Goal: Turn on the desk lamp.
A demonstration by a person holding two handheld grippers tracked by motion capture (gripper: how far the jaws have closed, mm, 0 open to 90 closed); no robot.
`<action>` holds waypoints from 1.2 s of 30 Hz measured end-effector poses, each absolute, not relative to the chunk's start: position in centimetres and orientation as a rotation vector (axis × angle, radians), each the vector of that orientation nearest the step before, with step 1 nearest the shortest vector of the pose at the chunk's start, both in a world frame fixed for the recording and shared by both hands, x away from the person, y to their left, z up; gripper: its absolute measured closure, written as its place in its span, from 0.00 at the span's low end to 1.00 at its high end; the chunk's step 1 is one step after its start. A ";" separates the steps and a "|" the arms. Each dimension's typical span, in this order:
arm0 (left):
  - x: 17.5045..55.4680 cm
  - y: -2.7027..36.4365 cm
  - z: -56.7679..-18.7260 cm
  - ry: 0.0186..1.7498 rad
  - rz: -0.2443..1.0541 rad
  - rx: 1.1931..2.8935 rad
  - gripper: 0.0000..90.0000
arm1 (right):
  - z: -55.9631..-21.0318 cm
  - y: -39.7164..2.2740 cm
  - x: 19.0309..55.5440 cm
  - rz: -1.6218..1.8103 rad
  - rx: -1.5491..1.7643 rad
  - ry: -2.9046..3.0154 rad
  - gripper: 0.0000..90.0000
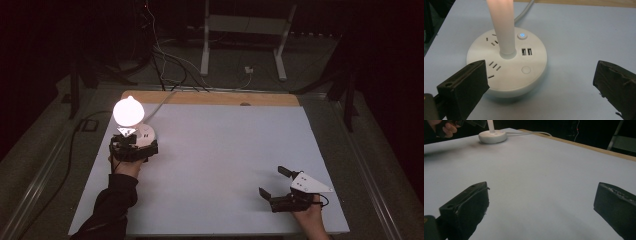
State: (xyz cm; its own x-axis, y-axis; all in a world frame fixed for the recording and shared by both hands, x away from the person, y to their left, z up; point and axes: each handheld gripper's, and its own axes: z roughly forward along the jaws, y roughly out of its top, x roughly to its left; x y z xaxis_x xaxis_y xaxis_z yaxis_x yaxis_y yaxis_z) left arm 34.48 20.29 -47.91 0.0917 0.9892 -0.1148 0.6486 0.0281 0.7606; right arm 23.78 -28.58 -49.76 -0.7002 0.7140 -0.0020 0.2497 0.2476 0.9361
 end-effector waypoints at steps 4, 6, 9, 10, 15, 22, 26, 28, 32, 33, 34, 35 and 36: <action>34.1 20.5 -47.4 1.599 0.604 1.715 0.00 | -49.8 -28.5 23.8 1.447 0.874 2.098 0.00; 33.8 20.6 -47.1 1.573 0.583 1.732 0.00 | -49.8 -28.5 23.8 1.447 0.878 2.100 0.00; 33.3 20.8 -46.7 1.539 0.543 1.754 0.00 | -49.8 -28.5 23.8 1.444 0.875 2.100 0.00; 33.1 20.9 -46.6 1.527 0.536 1.759 0.00 | -49.8 -28.4 23.8 1.443 0.876 2.100 0.00; 32.1 21.2 -46.1 1.494 0.506 1.777 0.00 | -49.8 -28.3 23.7 1.437 0.876 2.103 0.00; 30.6 21.1 -45.7 1.447 0.485 1.792 0.00 | -49.9 -28.3 23.8 1.435 0.874 2.106 0.00; 29.8 21.1 -45.9 1.438 0.475 1.784 0.00 | -49.9 -28.3 23.7 1.437 0.874 2.107 0.00; 29.3 20.9 -46.1 1.429 0.466 1.787 0.00 | -49.9 -28.2 23.8 1.438 0.874 2.108 0.00; 28.3 20.6 -46.4 1.379 0.487 1.804 0.00 | -49.9 -28.2 23.8 1.438 0.874 2.111 0.00; 28.0 20.5 -46.5 1.375 0.493 1.811 0.00 | -49.9 -28.2 23.8 1.440 0.876 2.112 0.00; 27.9 20.5 -46.6 1.373 0.486 1.808 0.00 | -49.9 -28.2 23.8 1.442 0.877 2.110 0.00; 27.7 20.5 -46.8 1.372 0.477 1.805 0.00 | -49.9 -28.2 23.8 1.442 0.875 2.108 0.00; 27.4 20.5 -47.0 1.360 0.474 1.817 0.00 | -49.9 -28.3 23.8 1.442 0.876 2.109 0.00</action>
State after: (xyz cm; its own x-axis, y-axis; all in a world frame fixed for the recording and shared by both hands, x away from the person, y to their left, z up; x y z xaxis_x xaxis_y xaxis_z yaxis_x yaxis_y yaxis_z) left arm 27.44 20.47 -47.02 0.3521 0.9220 -0.1610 0.6224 -0.1022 0.7760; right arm 23.75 -28.26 -49.86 -0.7039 0.7103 -0.0033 0.2545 0.2565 0.9324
